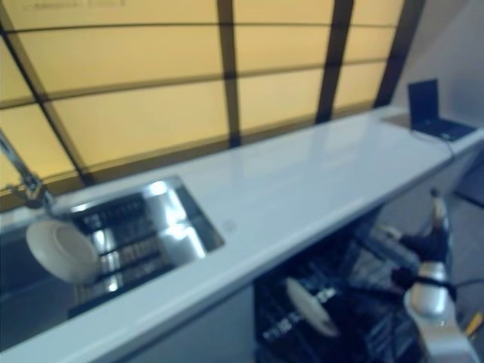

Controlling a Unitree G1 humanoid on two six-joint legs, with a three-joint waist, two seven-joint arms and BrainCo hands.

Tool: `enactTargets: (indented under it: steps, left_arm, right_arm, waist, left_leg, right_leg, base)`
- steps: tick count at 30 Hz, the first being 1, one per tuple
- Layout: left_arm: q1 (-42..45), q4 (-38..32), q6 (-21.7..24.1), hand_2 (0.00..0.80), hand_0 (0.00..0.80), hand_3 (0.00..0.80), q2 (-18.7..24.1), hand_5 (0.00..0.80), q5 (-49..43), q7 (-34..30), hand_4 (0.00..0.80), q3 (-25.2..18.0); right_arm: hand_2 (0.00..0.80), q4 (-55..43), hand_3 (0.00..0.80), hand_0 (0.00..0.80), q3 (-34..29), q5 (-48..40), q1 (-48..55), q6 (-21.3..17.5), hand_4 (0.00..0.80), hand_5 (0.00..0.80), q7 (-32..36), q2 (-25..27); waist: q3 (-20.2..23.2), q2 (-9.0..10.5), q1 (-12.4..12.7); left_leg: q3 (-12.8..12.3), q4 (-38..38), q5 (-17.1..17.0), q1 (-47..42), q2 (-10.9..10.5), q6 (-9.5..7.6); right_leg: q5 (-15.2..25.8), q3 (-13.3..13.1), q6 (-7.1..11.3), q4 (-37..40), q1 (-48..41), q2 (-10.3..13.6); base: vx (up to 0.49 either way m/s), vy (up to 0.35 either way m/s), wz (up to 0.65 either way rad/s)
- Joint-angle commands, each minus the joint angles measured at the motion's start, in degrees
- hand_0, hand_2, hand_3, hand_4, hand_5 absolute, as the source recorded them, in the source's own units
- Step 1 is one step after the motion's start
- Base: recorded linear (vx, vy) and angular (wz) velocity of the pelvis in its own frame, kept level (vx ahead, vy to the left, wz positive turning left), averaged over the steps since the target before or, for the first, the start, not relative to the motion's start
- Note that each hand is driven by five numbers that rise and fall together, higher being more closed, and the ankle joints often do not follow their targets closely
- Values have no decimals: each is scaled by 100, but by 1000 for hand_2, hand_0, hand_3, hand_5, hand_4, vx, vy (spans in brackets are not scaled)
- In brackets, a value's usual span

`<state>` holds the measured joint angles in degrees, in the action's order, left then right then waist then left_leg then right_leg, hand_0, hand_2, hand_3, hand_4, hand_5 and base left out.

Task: Take plates into dishwasher

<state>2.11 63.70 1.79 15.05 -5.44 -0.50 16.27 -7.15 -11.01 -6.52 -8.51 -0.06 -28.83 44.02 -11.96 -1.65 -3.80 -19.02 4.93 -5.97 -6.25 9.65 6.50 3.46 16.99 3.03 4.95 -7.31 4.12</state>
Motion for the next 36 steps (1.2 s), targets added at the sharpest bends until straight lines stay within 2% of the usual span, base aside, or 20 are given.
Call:
enactTargets:
  steps: [1,4,7,10,11,13,14,15,17,19,20,22,24,26,27,28,30,31,34,36]
  left_arm:
    - [-159,248,110,0,0,0,182,0,-38,-16,0,61]
    - [-181,246,50,0,0,0,205,0,10,-54,0,100]
    - [-229,281,39,0,0,0,245,0,91,-75,0,123]
    - [-358,365,35,0,0,0,290,0,138,-95,0,122]
    - [-428,359,12,0,0,0,320,0,83,-130,0,131]
    - [-458,378,22,0,0,0,329,0,70,-142,0,165]
    - [-498,400,24,0,0,0,344,0,64,-182,0,218]
    - [-508,412,26,0,0,0,347,0,65,-190,0,224]
    - [-547,445,5,0,0,0,353,0,-2,-209,0,309]
    - [-580,498,-19,0,0,0,375,0,0,-184,0,423]
    - [-579,524,-6,0,0,0,397,0,-7,-176,0,449]
    - [-589,482,-106,0,0,0,441,0,-51,-163,0,448]
    - [-634,452,-181,0,0,0,504,0,-92,-175,0,421]
    - [-726,509,-230,0,0,0,619,0,-237,-224,0,289]
    - [-734,507,-246,0,0,0,629,0,-250,-237,0,268]
    - [-782,541,-245,0,0,0,648,0,-351,-277,0,234]
    - [-810,562,-247,0,0,0,625,0,-395,-282,0,216]
    - [-818,559,-243,0,0,0,594,0,-459,-301,0,215]
    - [-788,488,-312,0,0,0,552,0,-413,-252,0,182]
    - [-787,484,-323,0,0,0,553,0,-394,-242,0,179]
  right_arm:
    - [0,-398,0,0,-285,-457,-904,-511,0,0,126,546]
    - [0,-394,0,0,-113,-825,-1579,-604,0,0,309,908]
    - [0,-399,0,0,130,-953,-2052,-621,0,0,453,1024]
    - [0,-390,0,0,485,-1120,-2552,-592,0,0,634,998]
    - [0,-393,0,0,669,-1075,-2776,-534,0,0,697,881]
    - [0,-350,0,0,822,-1025,-2963,-470,0,0,780,737]
    - [0,-280,0,0,1022,-985,-3166,-369,0,0,836,560]
    - [0,-269,0,0,1058,-982,-3197,-361,0,0,858,534]
    - [0,-225,0,0,1195,-825,-3232,-334,0,0,935,314]
    - [0,-181,0,0,1374,-668,-3276,-297,0,0,999,139]
    - [0,-173,0,0,1447,-639,-3305,-247,0,0,996,108]
    - [0,6,0,0,1646,-481,-3475,-182,0,0,1037,30]
    - [0,139,0,0,1740,-441,-3612,-102,0,0,1090,75]
    - [0,268,0,0,1846,-546,-3791,-43,0,0,1123,184]
    - [0,276,0,0,1857,-562,-3803,-46,0,0,1135,192]
    - [0,266,0,0,1858,-613,-3816,53,0,0,1127,250]
    - [0,217,0,0,1855,-611,-3811,135,0,0,1146,271]
    - [0,171,0,0,1868,-614,-3838,261,0,0,1144,301]
    - [0,117,0,0,1920,-580,-3895,332,0,0,1235,265]
    - [0,195,0,0,1978,-582,-3965,254,0,0,1300,268]
  waist:
    - [290,336,102]
    - [417,429,203]
    - [482,489,293]
    - [540,557,412]
    - [552,587,499]
    - [562,592,547]
    - [587,588,623]
    - [594,589,633]
    - [614,544,686]
    - [612,443,715]
    - [610,397,709]
    - [573,311,635]
    - [586,287,603]
    - [582,379,514]
    - [578,380,491]
    - [572,434,376]
    - [568,452,279]
    - [555,474,204]
    - [525,489,174]
    - [562,503,212]
  left_leg:
    - [-126,-21,267,559,-346,-219]
    - [-79,-47,409,459,-485,-309]
    - [-61,-91,498,418,-589,-404]
    - [-20,-136,561,408,-681,-522]
    - [38,-144,608,411,-758,-607]
    - [113,-125,631,402,-818,-663]
    - [264,-107,645,405,-917,-751]
    - [288,-105,648,408,-937,-768]
    - [492,-106,685,406,-1043,-909]
    - [703,-105,731,369,-1083,-1018]
    - [790,-102,743,345,-1090,-1038]
    - [1061,-56,767,242,-1082,-1009]
    - [1293,-19,736,237,-1068,-959]
    - [1583,7,797,173,-1094,-884]
    - [1617,7,814,158,-1091,-876]
    - [1832,7,861,119,-1155,-853]
    - [1999,7,897,86,-1205,-849]
    - [2164,7,908,38,-1277,-854]
    - [2382,7,905,-35,-1331,-856]
    - [2473,7,884,-25,-1343,-845]
  right_leg:
    - [-724,-121,179,-104,-457,-43]
    - [-669,-67,312,-126,-480,110]
    - [-663,-31,417,-244,-480,258]
    - [-648,24,545,-527,-430,464]
    - [-438,62,632,-801,-349,648]
    - [-269,53,664,-1052,-259,779]
    - [33,-44,680,-1490,-167,958]
    - [87,-62,685,-1557,-147,987]
    - [544,-273,663,-2340,0,1198]
    - [808,-474,626,-3133,337,1353]
    - [799,-596,602,-3385,490,1350]
    - [603,-882,493,-3472,985,1054]
    - [358,-955,395,-3027,1118,815]
    - [287,-1153,438,-1962,1295,564]
    - [272,-1177,444,-1863,1292,524]
    - [162,-1538,482,-1265,1370,221]
    - [174,-1756,505,-1016,1435,27]
    - [261,-1888,532,-817,1575,-169]
    - [287,-1945,465,-806,1591,-308]
    - [263,-1922,411,-709,1433,-281]
  base:
    - [139,116,1]
    - [157,147,3]
    - [137,146,7]
    - [154,180,10]
    - [105,141,12]
    - [126,182,21]
    - [144,215,25]
    - [149,244,28]
    - [130,222,38]
    - [145,233,43]
    - [139,195,53]
    - [146,82,68]
    - [151,-65,86]
    - [186,-188,87]
    - [207,-175,84]
    - [161,-104,63]
    - [176,-108,88]
    - [174,-118,118]
    - [110,-146,99]
    - [57,-183,80]
